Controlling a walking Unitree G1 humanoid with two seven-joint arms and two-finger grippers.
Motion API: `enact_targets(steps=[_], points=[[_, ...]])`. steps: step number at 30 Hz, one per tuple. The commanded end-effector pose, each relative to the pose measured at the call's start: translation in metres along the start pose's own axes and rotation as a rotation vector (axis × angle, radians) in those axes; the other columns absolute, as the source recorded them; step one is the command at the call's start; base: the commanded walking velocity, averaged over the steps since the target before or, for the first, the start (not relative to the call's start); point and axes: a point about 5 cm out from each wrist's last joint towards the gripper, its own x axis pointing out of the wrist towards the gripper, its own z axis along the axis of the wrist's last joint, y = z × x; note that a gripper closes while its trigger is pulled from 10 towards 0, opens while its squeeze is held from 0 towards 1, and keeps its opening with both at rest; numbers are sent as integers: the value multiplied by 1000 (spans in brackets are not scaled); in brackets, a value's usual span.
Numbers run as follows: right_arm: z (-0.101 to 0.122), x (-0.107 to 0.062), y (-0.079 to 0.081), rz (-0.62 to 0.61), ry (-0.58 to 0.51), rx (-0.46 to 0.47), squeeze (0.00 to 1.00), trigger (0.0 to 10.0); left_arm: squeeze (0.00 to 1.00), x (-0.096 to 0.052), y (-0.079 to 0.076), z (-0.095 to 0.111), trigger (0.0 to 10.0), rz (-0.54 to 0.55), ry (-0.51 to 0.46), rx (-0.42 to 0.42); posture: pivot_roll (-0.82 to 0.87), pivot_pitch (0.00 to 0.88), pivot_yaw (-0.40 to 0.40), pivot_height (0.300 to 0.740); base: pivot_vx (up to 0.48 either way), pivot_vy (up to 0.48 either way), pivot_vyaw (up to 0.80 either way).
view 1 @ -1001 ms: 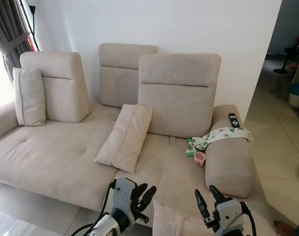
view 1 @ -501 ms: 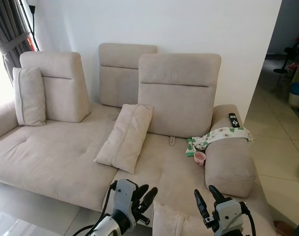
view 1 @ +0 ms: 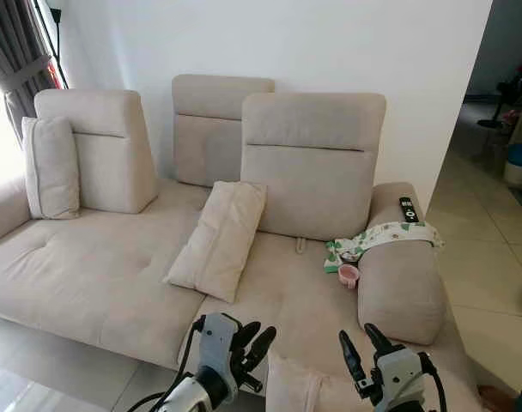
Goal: Move the pillow to the sofa from floor
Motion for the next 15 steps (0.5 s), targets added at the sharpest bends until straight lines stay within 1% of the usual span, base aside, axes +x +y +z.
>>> enact_targets(steps=[1, 15], points=[[-2, -2, 1, 3, 5, 1, 0, 10000, 0, -2, 1, -4, 10000, 0, 18, 16, 128, 0, 61, 740, 0, 0, 0], [-1, -2, -1, 4, 4, -9, 0, 10000, 0, -2, -1, -4, 10000, -10, 15, 18, 122, 0, 58, 740, 0, 0, 0]])
